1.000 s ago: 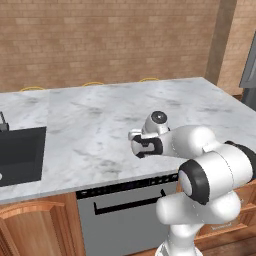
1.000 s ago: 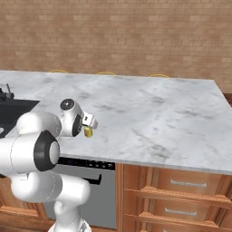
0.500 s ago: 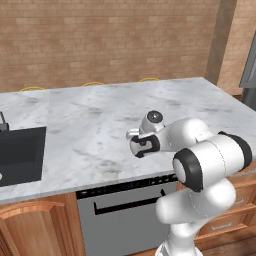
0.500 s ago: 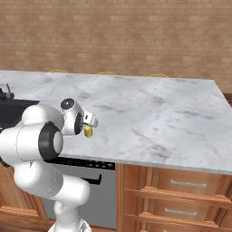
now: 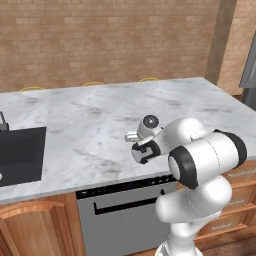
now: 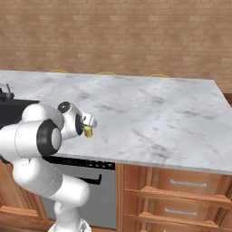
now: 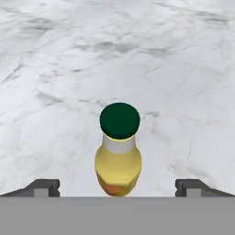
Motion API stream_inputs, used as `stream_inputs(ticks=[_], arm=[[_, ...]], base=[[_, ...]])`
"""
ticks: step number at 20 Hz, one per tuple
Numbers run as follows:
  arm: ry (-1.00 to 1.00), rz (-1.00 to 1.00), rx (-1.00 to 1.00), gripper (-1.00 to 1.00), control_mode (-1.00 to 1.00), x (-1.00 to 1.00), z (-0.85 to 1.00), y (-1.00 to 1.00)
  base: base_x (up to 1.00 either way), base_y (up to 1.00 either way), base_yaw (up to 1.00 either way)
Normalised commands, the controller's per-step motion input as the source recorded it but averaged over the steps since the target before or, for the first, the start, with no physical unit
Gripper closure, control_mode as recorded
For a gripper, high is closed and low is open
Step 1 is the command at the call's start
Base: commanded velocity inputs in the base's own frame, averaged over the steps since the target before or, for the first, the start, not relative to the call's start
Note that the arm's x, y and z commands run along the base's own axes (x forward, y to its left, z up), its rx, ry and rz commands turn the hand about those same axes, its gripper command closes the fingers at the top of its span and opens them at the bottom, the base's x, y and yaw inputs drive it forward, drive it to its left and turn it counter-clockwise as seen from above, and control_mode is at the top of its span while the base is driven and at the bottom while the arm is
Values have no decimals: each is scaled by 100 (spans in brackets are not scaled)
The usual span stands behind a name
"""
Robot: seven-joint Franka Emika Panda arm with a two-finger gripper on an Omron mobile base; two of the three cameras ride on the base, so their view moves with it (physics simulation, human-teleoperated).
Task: Place the mustard and mustard from the counter to the top shelf of the fridge. If the existing items in the fridge are on the top shelf, move them to other shelves.
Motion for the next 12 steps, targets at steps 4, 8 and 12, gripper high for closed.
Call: stream_inputs(ticks=[4, 8, 12], arm=[[-3, 0, 0, -100, -100, 1, -1, 0], [-1, 0, 0, -100, -100, 2, 0, 0], [0, 0, 0, -100, -100, 0, 0, 0]], base=[[0, 0, 0], [0, 0, 0], [0, 0, 0]])
